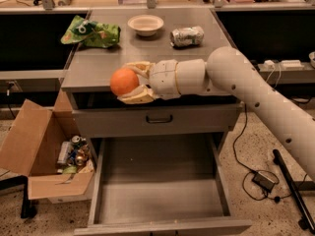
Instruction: Pick orange from middle drawer and place on counter
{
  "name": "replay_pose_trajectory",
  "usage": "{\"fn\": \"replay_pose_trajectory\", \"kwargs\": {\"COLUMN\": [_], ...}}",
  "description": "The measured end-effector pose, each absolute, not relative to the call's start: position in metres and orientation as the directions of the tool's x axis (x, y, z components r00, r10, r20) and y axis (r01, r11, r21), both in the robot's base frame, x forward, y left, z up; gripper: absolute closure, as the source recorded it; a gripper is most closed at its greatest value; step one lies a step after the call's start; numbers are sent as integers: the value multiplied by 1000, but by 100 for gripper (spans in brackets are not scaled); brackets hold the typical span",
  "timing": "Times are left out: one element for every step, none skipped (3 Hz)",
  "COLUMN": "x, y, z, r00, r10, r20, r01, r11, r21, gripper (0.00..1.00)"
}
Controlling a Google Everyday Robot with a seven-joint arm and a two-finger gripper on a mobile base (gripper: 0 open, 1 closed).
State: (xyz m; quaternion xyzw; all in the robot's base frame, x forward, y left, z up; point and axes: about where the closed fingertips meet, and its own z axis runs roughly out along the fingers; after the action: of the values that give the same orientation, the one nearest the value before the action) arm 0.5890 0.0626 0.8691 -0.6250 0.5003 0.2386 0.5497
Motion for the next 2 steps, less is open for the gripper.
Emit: {"fn": "replay_pose_trajectory", "kwargs": {"x": [589, 614], "y": [63, 65], "z": [869, 876], "r00": [385, 373], "r10": [-363, -365], "r20": [-848, -853], "r01": [-888, -888], "r11": [105, 126], "r21": [-448, -442], "gripper": [100, 100]}}
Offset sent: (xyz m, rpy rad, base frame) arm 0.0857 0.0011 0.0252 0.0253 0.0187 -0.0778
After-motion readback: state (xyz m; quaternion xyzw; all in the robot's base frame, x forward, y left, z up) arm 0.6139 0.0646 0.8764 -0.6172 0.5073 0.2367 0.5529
